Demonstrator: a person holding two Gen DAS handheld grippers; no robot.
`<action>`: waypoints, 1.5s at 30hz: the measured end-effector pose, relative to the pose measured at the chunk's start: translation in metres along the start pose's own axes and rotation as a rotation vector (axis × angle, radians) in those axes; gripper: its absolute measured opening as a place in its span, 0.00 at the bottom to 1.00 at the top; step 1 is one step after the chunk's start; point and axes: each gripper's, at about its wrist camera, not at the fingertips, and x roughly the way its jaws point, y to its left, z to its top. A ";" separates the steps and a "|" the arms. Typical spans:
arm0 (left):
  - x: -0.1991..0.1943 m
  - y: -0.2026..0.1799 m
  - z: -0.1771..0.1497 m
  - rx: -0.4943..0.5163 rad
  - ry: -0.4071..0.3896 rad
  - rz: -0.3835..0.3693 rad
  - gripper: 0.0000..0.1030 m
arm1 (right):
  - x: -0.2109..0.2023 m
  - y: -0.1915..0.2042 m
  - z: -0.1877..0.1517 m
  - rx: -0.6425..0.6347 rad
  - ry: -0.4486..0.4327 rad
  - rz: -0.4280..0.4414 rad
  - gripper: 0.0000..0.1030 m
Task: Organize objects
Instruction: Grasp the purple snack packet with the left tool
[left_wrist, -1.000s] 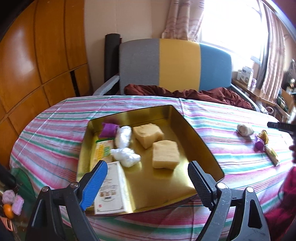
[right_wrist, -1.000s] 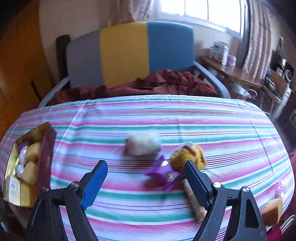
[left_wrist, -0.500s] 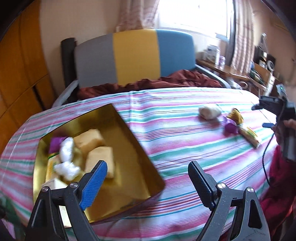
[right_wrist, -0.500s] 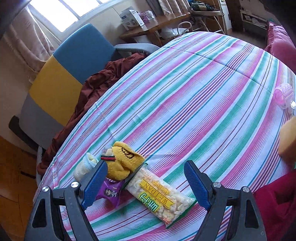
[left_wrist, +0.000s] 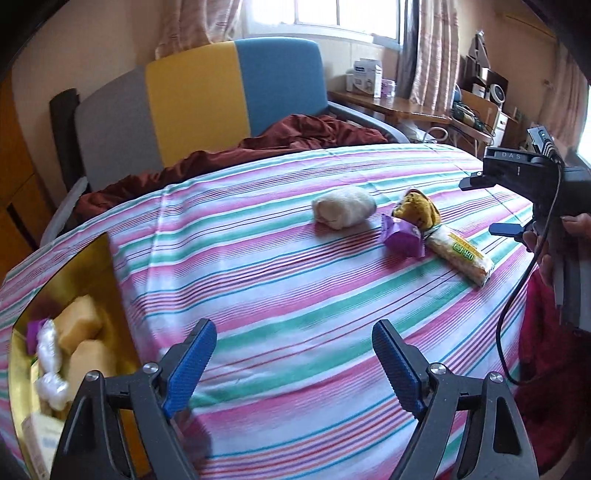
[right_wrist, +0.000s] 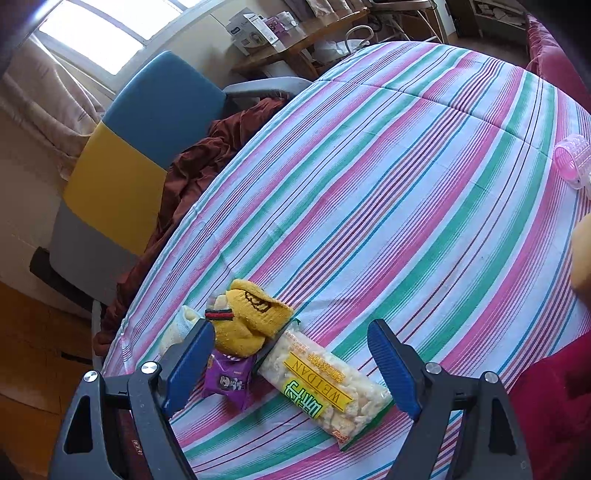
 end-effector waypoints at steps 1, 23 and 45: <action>0.007 -0.004 0.004 -0.002 0.008 -0.023 0.81 | 0.000 0.000 0.000 0.000 0.002 0.004 0.84; 0.133 -0.070 0.081 -0.379 0.212 -0.222 0.57 | 0.003 0.001 0.002 0.001 0.039 0.095 0.84; 0.084 -0.028 -0.003 -0.045 0.014 -0.153 0.38 | 0.008 -0.007 0.004 0.035 0.064 0.071 0.84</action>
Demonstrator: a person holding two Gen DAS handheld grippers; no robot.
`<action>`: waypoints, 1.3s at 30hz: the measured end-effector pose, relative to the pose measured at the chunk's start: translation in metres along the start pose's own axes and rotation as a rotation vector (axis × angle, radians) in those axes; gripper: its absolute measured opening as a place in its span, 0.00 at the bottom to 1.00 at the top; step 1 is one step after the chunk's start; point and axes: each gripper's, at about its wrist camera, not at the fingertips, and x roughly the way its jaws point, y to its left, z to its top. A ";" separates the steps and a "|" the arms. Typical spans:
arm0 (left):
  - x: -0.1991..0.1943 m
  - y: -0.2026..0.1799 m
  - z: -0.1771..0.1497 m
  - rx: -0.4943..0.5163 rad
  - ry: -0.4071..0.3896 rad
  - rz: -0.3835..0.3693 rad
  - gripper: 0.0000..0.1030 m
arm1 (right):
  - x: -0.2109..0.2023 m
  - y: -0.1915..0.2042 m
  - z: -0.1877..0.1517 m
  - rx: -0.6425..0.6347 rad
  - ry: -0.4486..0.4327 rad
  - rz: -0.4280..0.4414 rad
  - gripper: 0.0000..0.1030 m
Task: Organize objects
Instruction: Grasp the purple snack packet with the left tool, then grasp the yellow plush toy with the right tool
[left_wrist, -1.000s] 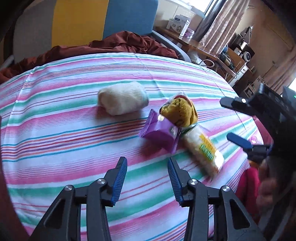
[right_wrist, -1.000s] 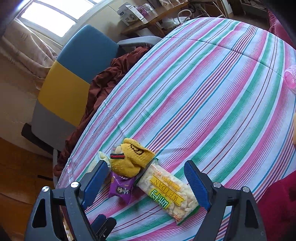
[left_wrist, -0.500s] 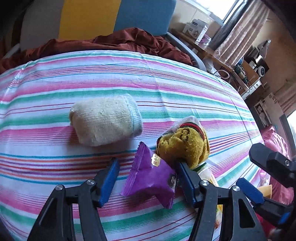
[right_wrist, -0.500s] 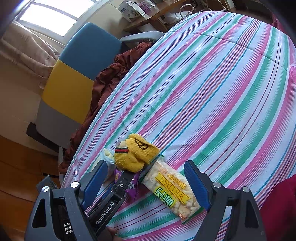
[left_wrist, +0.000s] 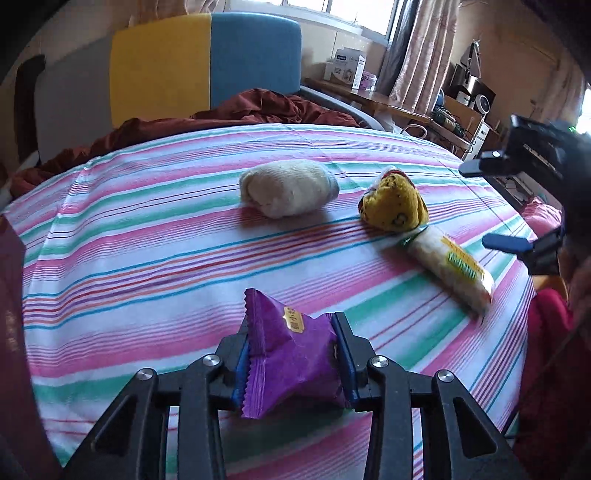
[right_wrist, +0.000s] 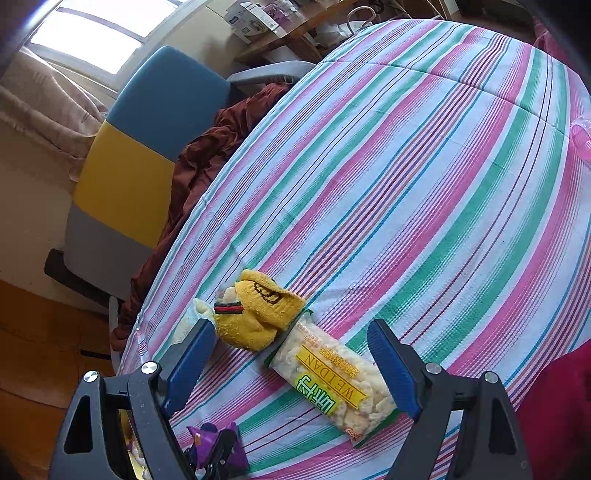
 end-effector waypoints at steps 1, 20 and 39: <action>-0.004 0.002 -0.005 0.007 -0.007 0.006 0.38 | 0.001 0.000 0.000 0.001 0.003 0.000 0.84; 0.000 0.010 -0.012 -0.026 -0.050 -0.039 0.38 | 0.006 0.016 -0.003 -0.092 0.011 -0.044 0.84; 0.001 0.015 -0.013 -0.056 -0.058 -0.078 0.38 | 0.076 0.071 0.014 -0.338 0.067 -0.217 0.79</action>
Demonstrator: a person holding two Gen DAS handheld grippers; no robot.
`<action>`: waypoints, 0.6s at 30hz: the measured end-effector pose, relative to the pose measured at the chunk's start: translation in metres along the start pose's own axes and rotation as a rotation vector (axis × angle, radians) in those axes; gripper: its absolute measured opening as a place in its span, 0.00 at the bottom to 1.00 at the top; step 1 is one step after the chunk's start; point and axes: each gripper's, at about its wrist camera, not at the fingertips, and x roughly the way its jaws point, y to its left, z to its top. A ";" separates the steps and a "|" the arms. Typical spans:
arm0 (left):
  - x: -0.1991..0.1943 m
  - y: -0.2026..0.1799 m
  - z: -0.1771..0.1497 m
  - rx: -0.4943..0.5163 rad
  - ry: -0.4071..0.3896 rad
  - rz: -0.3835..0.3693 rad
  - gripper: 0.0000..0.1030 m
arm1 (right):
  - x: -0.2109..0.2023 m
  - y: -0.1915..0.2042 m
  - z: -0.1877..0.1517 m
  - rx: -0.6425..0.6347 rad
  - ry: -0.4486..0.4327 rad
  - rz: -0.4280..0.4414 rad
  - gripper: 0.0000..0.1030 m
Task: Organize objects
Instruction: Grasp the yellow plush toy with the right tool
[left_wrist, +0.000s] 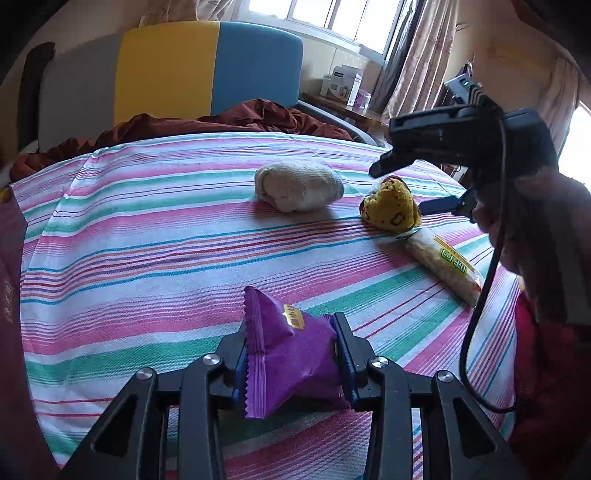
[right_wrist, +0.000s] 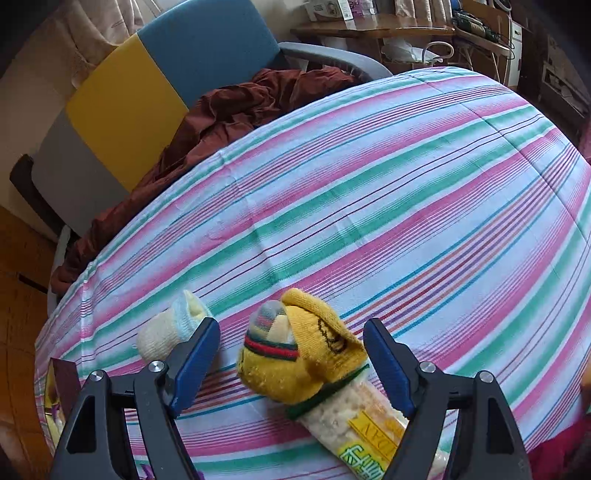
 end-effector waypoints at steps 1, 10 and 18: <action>0.000 0.000 0.000 0.000 0.000 0.000 0.38 | 0.009 0.000 -0.002 -0.005 0.042 -0.019 0.79; 0.000 -0.002 0.000 0.007 0.001 0.008 0.40 | 0.019 0.016 -0.006 -0.153 0.067 -0.062 0.53; -0.002 -0.002 0.001 0.003 0.009 0.014 0.36 | 0.022 0.009 -0.008 -0.136 0.087 -0.038 0.57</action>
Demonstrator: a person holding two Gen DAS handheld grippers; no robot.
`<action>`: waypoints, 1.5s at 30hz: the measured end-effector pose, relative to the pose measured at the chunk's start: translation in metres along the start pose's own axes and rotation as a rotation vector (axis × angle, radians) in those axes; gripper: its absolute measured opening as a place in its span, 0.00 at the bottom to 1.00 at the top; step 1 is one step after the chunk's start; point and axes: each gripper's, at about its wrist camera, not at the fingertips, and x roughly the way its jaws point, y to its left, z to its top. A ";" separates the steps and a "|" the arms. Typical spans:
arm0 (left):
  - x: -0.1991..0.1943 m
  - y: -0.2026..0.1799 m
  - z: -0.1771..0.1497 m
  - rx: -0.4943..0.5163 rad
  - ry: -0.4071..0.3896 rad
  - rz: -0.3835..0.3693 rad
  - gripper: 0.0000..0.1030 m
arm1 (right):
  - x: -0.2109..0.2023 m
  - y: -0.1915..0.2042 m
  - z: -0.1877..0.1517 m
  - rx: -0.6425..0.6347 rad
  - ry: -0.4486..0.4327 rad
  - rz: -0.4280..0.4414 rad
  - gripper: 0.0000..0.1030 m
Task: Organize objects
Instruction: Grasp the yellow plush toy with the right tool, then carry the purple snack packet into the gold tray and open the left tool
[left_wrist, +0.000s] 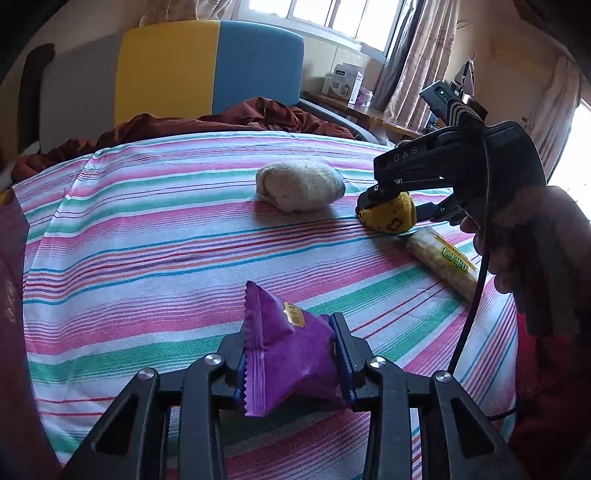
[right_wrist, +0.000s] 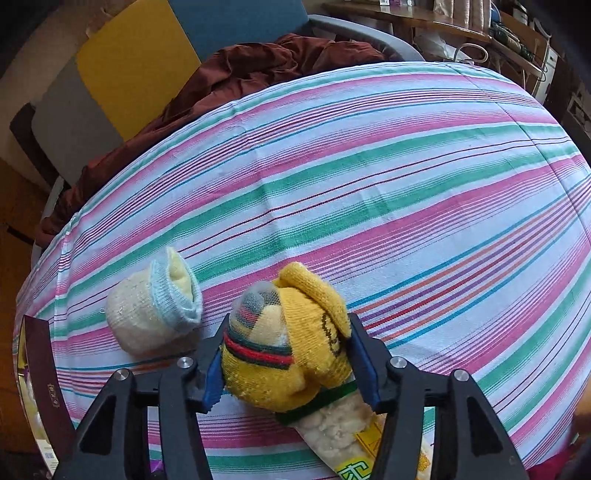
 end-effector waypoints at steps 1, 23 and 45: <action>0.000 0.000 0.000 -0.001 0.003 0.003 0.36 | 0.000 0.000 0.000 -0.008 -0.002 -0.004 0.57; -0.151 0.054 -0.012 -0.118 -0.115 0.118 0.35 | 0.000 0.018 -0.007 -0.173 -0.027 -0.125 0.59; -0.216 0.176 -0.078 -0.325 -0.097 0.482 0.34 | 0.007 0.034 -0.015 -0.233 -0.057 -0.175 0.59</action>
